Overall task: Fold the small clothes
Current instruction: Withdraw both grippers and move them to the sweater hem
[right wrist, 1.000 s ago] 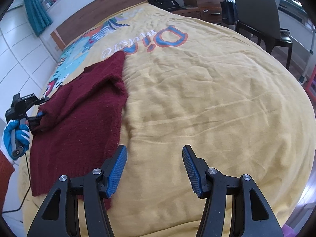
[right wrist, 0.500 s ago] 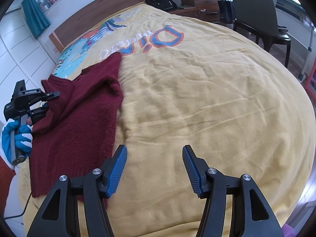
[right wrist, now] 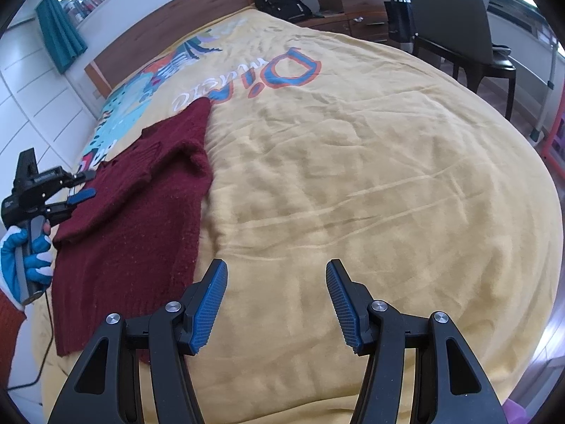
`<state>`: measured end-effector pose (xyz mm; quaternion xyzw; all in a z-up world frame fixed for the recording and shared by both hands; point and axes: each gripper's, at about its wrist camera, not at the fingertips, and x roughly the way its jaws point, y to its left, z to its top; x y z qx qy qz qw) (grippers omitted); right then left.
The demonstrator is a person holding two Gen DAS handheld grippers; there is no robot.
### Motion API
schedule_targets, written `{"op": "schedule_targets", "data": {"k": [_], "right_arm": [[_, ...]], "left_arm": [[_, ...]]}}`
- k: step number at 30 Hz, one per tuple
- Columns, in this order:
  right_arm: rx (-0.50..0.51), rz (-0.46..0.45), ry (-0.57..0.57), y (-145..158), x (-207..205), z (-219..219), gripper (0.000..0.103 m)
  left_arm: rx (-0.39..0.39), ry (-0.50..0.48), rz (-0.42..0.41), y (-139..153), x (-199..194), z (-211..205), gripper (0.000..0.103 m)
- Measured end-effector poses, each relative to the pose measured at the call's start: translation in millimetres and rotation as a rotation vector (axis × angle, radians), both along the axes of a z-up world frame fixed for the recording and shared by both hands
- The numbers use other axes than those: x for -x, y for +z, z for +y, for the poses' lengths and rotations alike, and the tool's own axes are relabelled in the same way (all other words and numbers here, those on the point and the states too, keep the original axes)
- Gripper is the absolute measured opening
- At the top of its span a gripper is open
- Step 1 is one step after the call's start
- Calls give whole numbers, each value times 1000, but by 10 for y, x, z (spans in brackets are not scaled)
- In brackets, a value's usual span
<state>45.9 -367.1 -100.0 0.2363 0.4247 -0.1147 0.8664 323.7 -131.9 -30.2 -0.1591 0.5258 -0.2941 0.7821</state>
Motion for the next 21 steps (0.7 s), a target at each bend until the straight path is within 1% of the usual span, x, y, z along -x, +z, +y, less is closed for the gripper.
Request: {"op": "schedule_targets", "data": {"k": [2, 5, 6, 9, 11, 13, 15, 18, 21], "right_arm": [[-2, 1, 1, -5, -3, 8, 60], [-1, 4, 5, -10, -13, 25, 60], [-1, 6, 6, -9, -15, 31, 60], [1, 5, 7, -2, -18, 39, 60], [3, 1, 7, 20, -12, 48, 60], [5, -5, 6, 50, -7, 57, 60], [9, -15, 7, 96, 2, 76, 60], [15, -27, 16, 169, 8, 117, 60], [22, -43, 28, 254, 24, 179, 60]], "left_arm": [[-74, 29, -25, -53, 17, 72, 38], [-171, 51, -32, -218, 85, 168, 38], [-205, 46, -34, -290, 127, 129, 38], [-270, 14, -53, -438, 276, -13, 38], [-282, -16, -68, -458, 376, -111, 39], [-263, -41, -69, -454, 444, -162, 39], [-243, -65, -79, -391, 487, -175, 39], [-231, -72, -107, -255, 563, -121, 39], [-235, -66, -150, -126, 719, 81, 39]]}}
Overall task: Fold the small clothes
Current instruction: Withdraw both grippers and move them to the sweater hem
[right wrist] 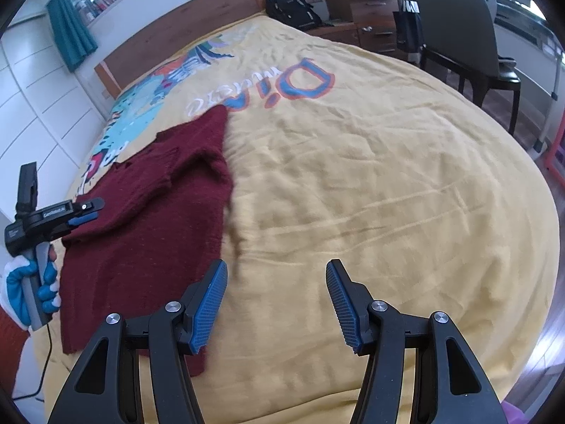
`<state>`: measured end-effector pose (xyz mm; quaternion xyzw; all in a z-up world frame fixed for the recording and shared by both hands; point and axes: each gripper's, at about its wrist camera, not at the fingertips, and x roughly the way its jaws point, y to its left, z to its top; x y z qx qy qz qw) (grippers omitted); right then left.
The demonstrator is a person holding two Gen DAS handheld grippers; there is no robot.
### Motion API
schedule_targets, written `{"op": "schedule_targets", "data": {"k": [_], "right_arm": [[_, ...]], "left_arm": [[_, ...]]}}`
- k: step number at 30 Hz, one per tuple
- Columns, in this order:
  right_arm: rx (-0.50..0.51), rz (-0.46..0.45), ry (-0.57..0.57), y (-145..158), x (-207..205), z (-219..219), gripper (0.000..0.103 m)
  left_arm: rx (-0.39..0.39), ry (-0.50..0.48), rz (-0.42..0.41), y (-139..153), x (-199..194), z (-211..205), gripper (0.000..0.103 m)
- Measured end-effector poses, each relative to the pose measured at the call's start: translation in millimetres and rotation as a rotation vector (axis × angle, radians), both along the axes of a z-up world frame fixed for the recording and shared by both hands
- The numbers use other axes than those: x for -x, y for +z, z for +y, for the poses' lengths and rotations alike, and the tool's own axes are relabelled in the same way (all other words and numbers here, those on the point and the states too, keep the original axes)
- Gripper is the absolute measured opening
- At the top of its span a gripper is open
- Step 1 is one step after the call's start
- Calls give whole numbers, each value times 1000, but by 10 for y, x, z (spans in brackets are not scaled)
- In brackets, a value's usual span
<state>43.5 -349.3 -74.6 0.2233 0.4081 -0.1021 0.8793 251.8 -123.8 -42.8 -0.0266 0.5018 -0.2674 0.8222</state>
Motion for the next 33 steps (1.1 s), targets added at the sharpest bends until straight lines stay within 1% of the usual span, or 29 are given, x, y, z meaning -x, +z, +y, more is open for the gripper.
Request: {"op": "schedule_targets", "data": {"k": [3, 4, 9, 11, 14, 16, 20, 21, 22, 24, 28, 31, 33], "right_arm": [[6, -21, 12, 96, 18, 73, 60], [9, -29, 16, 136, 28, 103, 60], [20, -60, 28, 290, 94, 209, 62], [25, -74, 34, 361, 141, 262, 63], [32, -91, 43, 449, 196, 316, 64], [42, -105, 53, 526, 237, 364, 64], [56, -133, 71, 664, 319, 433, 66], [58, -139, 74, 692, 343, 449, 67], [60, -147, 77, 726, 372, 469, 67], [62, -153, 82, 757, 406, 490, 67], [65, -157, 92, 782, 470, 547, 67], [61, -147, 97, 734, 482, 573, 67], [55, -133, 100, 682, 477, 577, 68]], "left_arm": [[-8, 9, -19, 69, 101, 124, 39], [-10, 14, -25, 141, 70, 73, 39], [-13, 58, -56, 349, 254, 442, 39], [-20, 80, -68, 417, 358, 592, 41], [-30, 113, -81, 545, 528, 897, 41], [-43, 137, -89, 607, 632, 1033, 44], [-51, 180, -103, 736, 855, 1353, 45], [-47, 193, -107, 775, 935, 1457, 48], [-51, 205, -114, 802, 996, 1528, 53], [-60, 224, -129, 848, 1098, 1653, 57], [-69, 268, -141, 911, 1324, 1932, 58], [-70, 308, -141, 917, 1464, 2156, 61], [-65, 337, -131, 893, 1528, 2286, 61]]}}
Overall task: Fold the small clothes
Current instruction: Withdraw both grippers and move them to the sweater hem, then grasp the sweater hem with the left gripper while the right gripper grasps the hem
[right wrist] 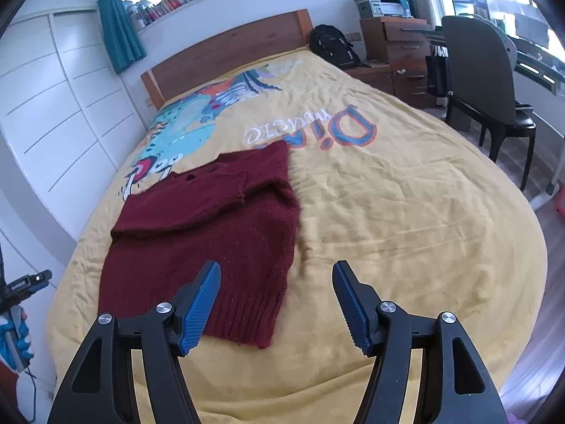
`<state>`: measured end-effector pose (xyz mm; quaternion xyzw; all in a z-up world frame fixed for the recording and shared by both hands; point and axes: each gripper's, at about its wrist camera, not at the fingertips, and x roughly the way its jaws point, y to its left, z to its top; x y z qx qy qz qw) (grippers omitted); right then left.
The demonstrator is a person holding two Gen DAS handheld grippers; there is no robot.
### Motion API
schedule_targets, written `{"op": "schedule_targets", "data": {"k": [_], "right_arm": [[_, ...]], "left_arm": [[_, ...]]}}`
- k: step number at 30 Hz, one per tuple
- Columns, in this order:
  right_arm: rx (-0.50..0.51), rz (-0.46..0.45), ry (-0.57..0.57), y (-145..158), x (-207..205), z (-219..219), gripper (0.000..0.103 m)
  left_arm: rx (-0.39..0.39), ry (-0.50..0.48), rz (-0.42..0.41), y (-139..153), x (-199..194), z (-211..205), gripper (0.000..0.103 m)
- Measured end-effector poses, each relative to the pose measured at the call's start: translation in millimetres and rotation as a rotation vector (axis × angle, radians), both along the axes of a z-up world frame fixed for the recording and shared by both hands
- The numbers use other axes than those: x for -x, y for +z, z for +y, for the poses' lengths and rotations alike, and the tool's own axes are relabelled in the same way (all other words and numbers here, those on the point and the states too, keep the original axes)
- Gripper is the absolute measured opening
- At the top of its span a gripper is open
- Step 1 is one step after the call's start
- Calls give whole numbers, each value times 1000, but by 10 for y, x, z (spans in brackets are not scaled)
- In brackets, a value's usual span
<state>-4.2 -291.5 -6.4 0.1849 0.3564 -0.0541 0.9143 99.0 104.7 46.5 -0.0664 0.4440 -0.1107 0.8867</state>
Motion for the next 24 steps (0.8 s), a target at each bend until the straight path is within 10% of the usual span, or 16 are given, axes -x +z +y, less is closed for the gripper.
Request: {"op": "schedule_targets", "data": {"k": [24], "right_arm": [[-130, 243, 77, -1076, -570, 107, 67]], "left_arm": [[95, 51, 304, -1244, -107, -121, 61]]}}
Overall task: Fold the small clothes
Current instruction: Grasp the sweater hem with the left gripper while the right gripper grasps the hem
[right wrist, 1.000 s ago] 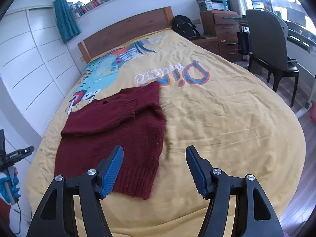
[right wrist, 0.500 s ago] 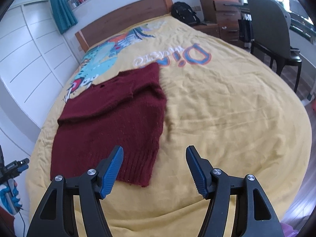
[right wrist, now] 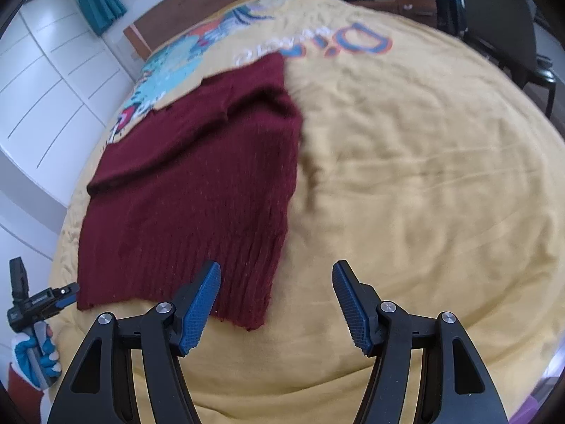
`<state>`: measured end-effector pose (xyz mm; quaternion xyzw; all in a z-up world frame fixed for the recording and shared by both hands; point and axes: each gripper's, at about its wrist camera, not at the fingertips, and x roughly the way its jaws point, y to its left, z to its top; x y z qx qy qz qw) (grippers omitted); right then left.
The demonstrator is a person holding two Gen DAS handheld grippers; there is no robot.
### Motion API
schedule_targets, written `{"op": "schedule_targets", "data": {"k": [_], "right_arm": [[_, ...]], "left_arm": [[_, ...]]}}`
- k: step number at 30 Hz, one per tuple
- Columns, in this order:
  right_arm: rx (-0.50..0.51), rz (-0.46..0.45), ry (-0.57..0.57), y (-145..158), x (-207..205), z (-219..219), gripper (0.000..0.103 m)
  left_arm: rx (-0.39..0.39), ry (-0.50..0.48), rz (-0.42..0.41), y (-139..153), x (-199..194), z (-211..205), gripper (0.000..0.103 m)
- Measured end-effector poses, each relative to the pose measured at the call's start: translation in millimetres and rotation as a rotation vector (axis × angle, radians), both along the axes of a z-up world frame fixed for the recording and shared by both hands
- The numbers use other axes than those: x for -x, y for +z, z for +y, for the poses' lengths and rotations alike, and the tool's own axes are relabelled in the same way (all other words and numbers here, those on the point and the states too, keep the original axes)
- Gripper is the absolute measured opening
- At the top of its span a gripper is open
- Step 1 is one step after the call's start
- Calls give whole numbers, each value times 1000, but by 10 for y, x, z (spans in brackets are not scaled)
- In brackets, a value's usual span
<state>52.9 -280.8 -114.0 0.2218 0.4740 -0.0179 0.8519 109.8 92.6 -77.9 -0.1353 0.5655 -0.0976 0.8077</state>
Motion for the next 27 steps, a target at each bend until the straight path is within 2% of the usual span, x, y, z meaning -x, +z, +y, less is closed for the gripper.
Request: {"op": "schedule_targets", "data": {"k": [7, 15, 21, 23, 27], "right_arm": [[-56, 64, 30, -296, -147, 74, 67], [-95, 77, 77, -384, -270, 161, 67], [-136, 79, 99, -398, -314, 191, 67], [-150, 77, 115, -395, -327, 218, 65], [-164, 80, 131, -396, -344, 262, 56]], "left_arm": [[40, -8, 53, -198, -58, -7, 61], [126, -31, 64, -242, -59, 30, 59], [194, -31, 73, -236, -46, 119, 44], [208, -30, 75, -228, -47, 157, 40], [223, -39, 76, -213, -53, 221, 27]]}}
